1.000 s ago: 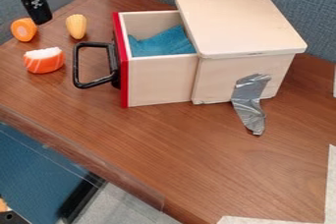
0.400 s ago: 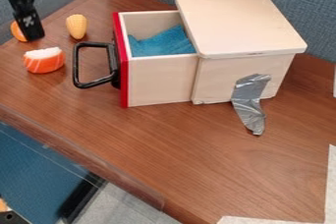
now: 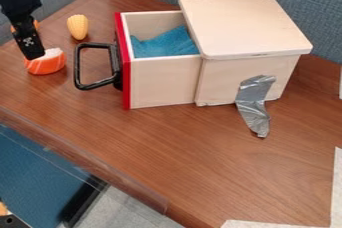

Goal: Pick up the object and place it in the drawer

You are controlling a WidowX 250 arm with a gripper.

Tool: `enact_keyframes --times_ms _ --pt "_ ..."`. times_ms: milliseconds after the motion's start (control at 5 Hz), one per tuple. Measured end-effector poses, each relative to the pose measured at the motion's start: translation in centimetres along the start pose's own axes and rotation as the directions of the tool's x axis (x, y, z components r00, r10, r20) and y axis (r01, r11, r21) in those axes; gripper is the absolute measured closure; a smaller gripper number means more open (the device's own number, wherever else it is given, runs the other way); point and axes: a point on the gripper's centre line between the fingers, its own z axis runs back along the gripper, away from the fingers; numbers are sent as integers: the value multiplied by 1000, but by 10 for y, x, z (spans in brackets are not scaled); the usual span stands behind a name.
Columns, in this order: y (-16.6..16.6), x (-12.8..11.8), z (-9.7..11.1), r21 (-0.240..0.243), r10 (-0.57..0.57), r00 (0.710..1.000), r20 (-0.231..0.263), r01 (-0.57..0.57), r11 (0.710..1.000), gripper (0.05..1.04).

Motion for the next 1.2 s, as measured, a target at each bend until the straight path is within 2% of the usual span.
enact_keyframes --times_ms 600,1200 --pt "0 4 -8 41 22 1000 16 -23 999 83" --pt "-2 11 -14 59 37 999 5 -37 998 83"
